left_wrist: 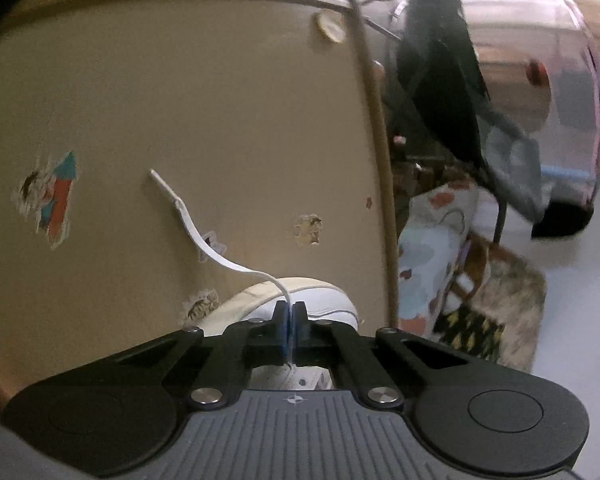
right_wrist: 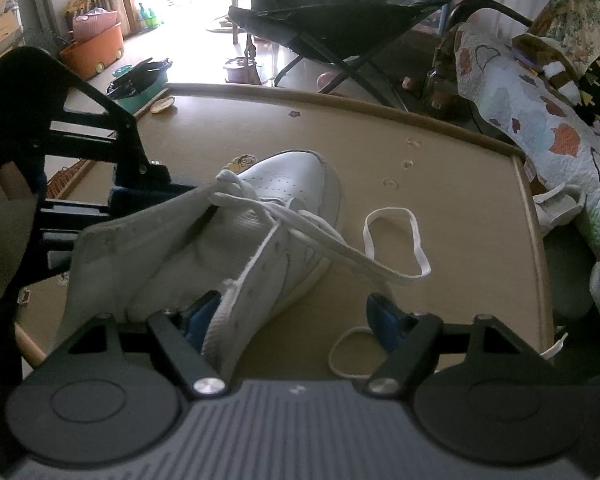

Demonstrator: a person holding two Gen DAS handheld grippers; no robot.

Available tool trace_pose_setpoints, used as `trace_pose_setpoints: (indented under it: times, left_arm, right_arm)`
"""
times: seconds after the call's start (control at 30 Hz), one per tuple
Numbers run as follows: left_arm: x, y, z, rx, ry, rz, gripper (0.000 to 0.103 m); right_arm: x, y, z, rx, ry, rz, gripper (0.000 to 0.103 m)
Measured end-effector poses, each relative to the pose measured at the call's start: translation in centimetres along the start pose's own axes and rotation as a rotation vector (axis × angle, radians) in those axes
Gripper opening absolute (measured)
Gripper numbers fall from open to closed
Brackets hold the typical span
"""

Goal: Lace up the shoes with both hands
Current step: 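Pull the white lace end with the left tool away from the sneaker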

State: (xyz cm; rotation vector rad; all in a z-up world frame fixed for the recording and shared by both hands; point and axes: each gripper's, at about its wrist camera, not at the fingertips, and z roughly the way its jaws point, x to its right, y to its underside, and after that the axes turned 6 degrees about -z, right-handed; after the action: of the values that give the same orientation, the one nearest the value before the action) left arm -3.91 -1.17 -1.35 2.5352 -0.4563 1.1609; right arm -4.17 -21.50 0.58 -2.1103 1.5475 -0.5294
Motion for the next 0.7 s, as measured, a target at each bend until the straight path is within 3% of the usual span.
trace_pose_setpoints:
  times: [0.7]
  left_arm:
    - [0.3, -2.4, 0.4, -0.008, -0.074, 0.192, 0.002]
  right_arm:
    - [0.0, -0.5, 0.2, -0.005, 0.009, -0.002, 0.080]
